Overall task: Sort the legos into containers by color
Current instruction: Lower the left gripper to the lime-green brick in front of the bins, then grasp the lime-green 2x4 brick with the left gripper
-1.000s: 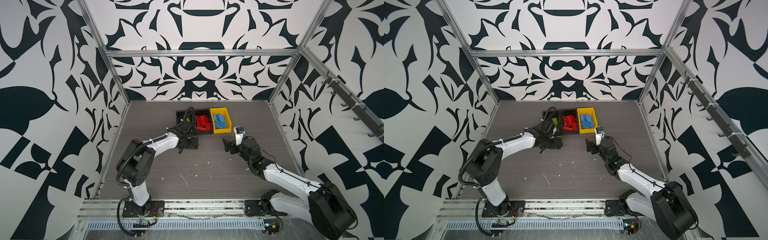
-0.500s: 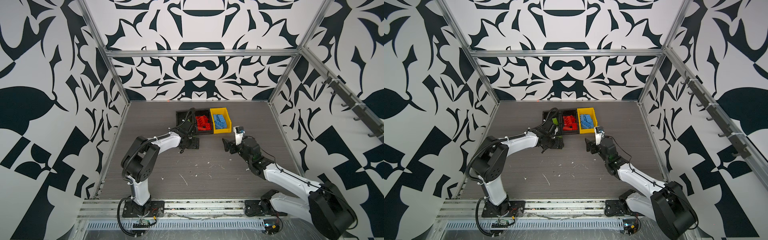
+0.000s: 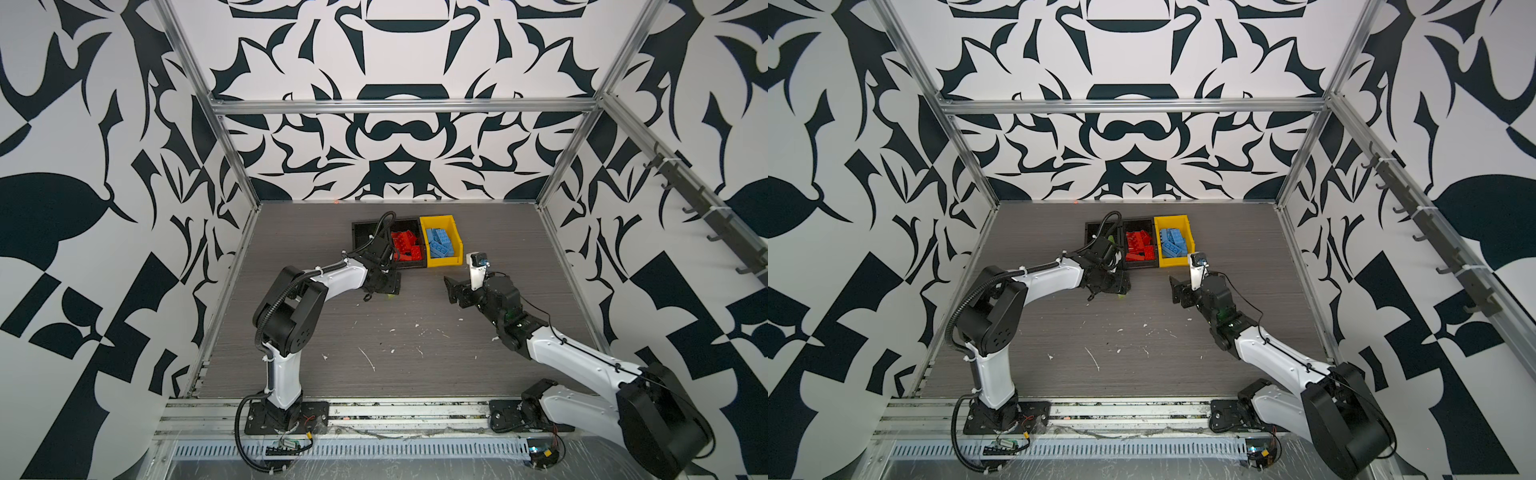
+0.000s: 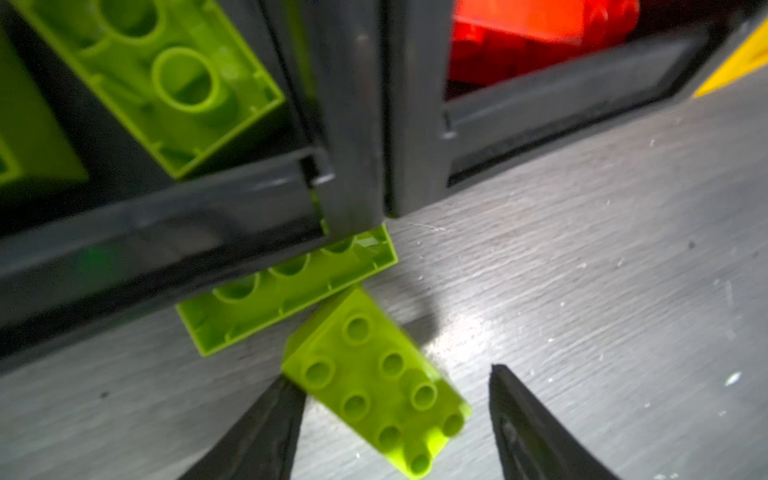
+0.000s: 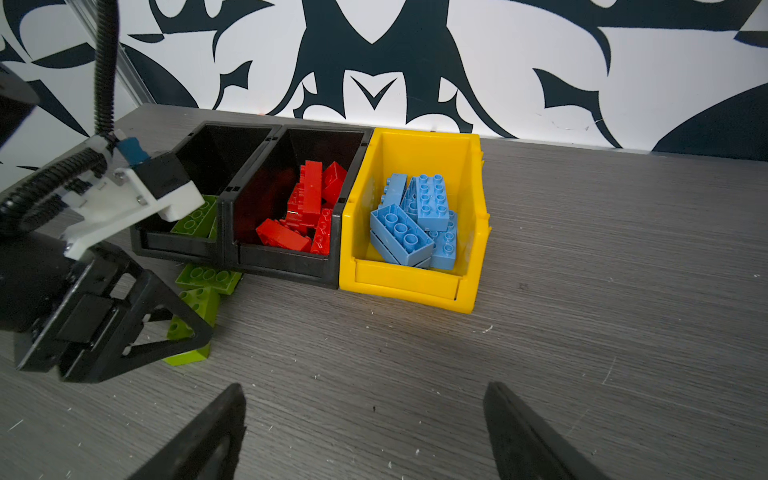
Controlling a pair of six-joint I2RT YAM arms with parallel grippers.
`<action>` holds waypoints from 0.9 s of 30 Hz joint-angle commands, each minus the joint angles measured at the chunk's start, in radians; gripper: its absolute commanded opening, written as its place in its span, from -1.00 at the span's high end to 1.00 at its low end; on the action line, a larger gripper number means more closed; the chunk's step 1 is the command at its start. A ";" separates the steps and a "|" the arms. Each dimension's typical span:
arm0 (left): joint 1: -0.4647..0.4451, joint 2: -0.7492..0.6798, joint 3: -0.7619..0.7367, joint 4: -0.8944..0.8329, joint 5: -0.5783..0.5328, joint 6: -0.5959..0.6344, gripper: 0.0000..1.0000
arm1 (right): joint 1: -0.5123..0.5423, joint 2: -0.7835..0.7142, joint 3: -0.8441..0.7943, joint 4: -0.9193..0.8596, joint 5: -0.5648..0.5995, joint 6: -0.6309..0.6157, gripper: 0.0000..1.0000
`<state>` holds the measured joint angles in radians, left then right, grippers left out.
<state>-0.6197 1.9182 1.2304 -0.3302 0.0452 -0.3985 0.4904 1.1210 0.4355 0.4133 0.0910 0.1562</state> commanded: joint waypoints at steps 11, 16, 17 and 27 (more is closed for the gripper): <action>-0.057 0.016 0.037 -0.127 -0.152 0.081 -0.13 | -0.001 0.000 0.041 0.013 -0.010 0.011 -0.83; -0.057 -0.020 0.018 -0.142 -0.194 0.086 -0.01 | -0.001 0.003 0.042 0.012 -0.011 0.010 -0.83; -0.057 -0.028 0.013 -0.138 -0.194 0.086 0.00 | -0.001 0.003 0.042 0.013 -0.011 0.011 -0.83; -0.055 -0.065 -0.025 -0.146 -0.208 0.070 0.31 | -0.002 0.005 0.044 0.011 -0.016 0.012 -0.83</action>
<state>-0.6785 1.8950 1.2350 -0.4480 -0.1501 -0.3172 0.4904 1.1213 0.4400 0.4114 0.0818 0.1562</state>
